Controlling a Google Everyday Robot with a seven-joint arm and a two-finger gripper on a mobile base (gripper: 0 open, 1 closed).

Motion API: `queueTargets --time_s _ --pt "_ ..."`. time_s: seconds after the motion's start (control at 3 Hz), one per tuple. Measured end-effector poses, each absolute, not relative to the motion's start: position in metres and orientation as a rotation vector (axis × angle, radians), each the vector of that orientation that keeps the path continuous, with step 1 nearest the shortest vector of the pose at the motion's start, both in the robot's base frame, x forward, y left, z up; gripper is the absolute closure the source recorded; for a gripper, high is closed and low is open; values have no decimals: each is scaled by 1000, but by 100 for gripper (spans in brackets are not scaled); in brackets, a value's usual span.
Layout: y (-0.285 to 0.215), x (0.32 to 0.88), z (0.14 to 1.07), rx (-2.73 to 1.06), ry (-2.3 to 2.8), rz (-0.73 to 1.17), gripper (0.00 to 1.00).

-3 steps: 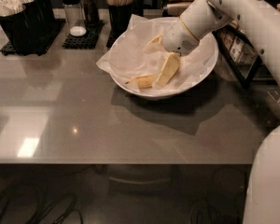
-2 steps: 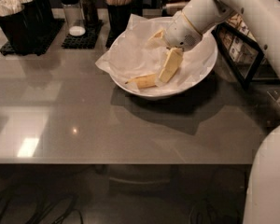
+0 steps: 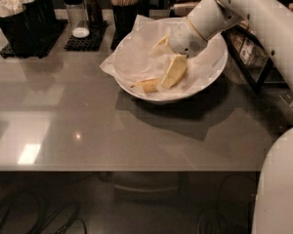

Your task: Pick banana from white bowl

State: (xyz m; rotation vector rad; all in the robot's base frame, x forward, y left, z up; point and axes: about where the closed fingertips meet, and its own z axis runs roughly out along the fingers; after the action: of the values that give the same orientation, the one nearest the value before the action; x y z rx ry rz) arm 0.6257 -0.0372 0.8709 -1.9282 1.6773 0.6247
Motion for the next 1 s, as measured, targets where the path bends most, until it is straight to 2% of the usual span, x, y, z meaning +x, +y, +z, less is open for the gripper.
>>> queueTargets --time_s 0.33,0.67,1.0 --pt "-32 627 857 -1926 1693 644 17" --pt "-27 628 846 -1927 1704 660 21" --pt "-26 627 837 -1924 1718 675 34"
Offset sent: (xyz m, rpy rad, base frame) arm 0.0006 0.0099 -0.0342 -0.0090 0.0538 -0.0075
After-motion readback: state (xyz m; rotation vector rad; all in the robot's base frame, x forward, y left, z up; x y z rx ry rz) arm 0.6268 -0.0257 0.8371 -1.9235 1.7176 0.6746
